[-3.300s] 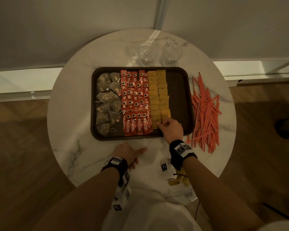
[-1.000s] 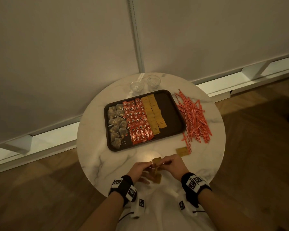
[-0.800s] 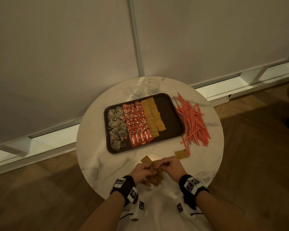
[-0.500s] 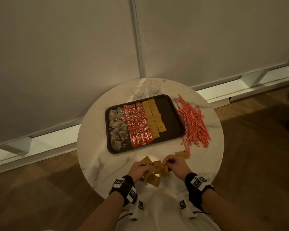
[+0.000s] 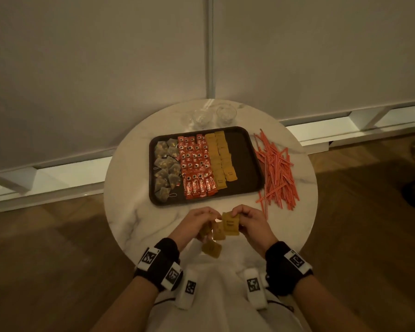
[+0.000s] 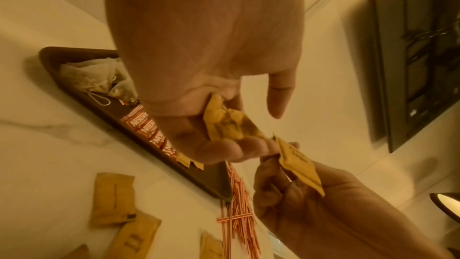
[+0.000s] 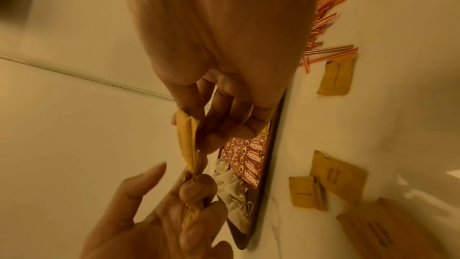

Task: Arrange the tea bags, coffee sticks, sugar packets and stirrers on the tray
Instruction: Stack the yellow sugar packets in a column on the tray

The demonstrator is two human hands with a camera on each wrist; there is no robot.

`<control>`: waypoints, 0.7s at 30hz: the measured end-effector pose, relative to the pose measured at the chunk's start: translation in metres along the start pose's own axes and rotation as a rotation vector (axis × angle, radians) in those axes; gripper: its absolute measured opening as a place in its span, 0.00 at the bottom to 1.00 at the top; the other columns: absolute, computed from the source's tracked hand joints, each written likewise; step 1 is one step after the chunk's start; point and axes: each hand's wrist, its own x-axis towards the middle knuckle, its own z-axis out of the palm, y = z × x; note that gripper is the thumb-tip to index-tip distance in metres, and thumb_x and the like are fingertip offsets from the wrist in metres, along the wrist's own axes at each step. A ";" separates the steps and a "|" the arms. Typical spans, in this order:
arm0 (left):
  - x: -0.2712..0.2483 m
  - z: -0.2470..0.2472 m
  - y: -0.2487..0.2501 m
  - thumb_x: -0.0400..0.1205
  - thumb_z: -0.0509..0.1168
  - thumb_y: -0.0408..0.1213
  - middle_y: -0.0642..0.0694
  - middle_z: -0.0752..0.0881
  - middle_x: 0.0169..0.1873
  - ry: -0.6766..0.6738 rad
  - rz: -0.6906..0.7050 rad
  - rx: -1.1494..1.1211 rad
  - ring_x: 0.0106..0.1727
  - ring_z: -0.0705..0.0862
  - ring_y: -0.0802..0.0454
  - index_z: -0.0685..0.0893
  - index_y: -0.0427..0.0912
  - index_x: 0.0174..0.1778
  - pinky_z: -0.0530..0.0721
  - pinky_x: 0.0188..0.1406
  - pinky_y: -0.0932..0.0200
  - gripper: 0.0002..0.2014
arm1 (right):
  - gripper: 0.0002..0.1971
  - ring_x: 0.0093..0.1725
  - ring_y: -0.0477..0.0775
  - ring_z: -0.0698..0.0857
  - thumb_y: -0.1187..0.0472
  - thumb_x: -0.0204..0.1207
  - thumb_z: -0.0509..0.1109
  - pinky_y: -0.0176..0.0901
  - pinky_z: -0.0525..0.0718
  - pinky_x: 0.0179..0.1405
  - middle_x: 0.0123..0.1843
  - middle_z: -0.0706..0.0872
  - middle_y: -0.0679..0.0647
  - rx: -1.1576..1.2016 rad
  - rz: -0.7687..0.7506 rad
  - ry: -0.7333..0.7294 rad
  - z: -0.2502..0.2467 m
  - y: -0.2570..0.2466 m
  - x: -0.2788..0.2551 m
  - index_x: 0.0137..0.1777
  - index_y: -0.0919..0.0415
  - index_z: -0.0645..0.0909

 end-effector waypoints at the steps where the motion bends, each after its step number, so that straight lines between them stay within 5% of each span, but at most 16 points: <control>1: -0.003 0.002 0.001 0.85 0.66 0.40 0.46 0.88 0.35 -0.028 0.018 0.023 0.31 0.82 0.51 0.88 0.46 0.48 0.80 0.28 0.60 0.06 | 0.13 0.38 0.51 0.85 0.78 0.80 0.60 0.38 0.84 0.37 0.39 0.86 0.57 0.008 -0.008 0.007 0.002 -0.002 -0.001 0.40 0.64 0.80; 9: -0.007 0.004 0.001 0.82 0.71 0.37 0.50 0.89 0.32 -0.044 0.103 0.170 0.33 0.84 0.54 0.89 0.46 0.45 0.82 0.30 0.65 0.01 | 0.16 0.39 0.50 0.88 0.78 0.81 0.60 0.37 0.85 0.36 0.40 0.90 0.55 -0.003 0.006 0.002 0.002 -0.007 0.000 0.40 0.62 0.83; 14: -0.007 -0.002 -0.009 0.83 0.69 0.34 0.49 0.88 0.33 0.076 0.106 0.097 0.27 0.81 0.60 0.87 0.42 0.47 0.81 0.28 0.66 0.02 | 0.12 0.38 0.54 0.87 0.65 0.86 0.60 0.42 0.82 0.36 0.43 0.90 0.59 0.064 0.089 0.015 -0.002 -0.006 0.005 0.57 0.65 0.85; 21: 0.001 -0.009 -0.018 0.83 0.70 0.35 0.53 0.89 0.34 0.062 0.106 0.151 0.29 0.83 0.59 0.87 0.46 0.46 0.82 0.29 0.65 0.02 | 0.04 0.36 0.53 0.86 0.69 0.77 0.74 0.38 0.81 0.35 0.40 0.91 0.56 -0.137 0.136 -0.023 -0.008 0.001 0.005 0.50 0.63 0.87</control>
